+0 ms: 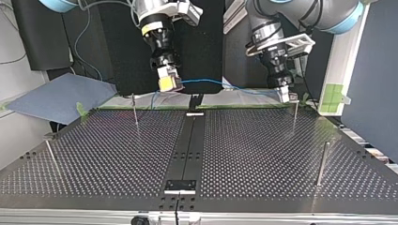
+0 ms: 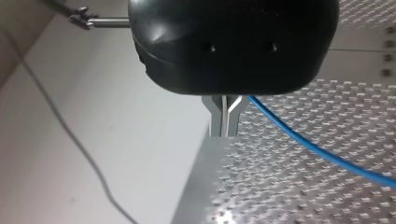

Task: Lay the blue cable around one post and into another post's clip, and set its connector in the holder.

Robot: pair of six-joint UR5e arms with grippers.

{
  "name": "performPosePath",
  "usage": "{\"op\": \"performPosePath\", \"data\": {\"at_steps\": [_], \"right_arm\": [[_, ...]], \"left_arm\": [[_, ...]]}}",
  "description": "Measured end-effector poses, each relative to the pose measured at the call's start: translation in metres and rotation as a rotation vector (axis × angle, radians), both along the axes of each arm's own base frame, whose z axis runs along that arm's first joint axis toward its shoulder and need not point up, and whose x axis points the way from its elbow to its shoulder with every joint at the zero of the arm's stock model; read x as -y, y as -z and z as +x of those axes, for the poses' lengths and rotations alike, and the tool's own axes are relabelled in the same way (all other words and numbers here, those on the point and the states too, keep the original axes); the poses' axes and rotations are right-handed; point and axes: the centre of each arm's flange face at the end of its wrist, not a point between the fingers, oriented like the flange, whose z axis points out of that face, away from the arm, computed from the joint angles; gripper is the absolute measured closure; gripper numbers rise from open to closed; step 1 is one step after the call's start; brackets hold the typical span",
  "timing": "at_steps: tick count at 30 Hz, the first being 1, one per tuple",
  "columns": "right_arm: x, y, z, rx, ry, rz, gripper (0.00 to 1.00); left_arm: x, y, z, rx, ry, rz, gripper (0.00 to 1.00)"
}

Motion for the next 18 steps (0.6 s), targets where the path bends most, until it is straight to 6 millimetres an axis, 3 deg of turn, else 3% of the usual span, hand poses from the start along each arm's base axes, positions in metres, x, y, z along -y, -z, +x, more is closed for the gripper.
{"op": "performPosePath", "data": {"at_steps": [5, 14, 18], "right_arm": [[0.001, 0.0, 0.003, -0.01, -0.011, -0.002, 1.0], [0.012, 0.025, 0.019, -0.069, -0.025, 0.03, 1.0], [0.016, 0.017, 0.026, -0.058, -0.042, 0.016, 1.0]], "left_arm": [[-0.007, -0.031, 0.001, 0.043, -0.014, -0.03, 0.93], [-0.032, -0.084, 0.001, 0.115, -0.04, -0.058, 0.93], [-0.043, -0.095, -0.002, 0.123, -0.04, -0.054, 0.93]]}}
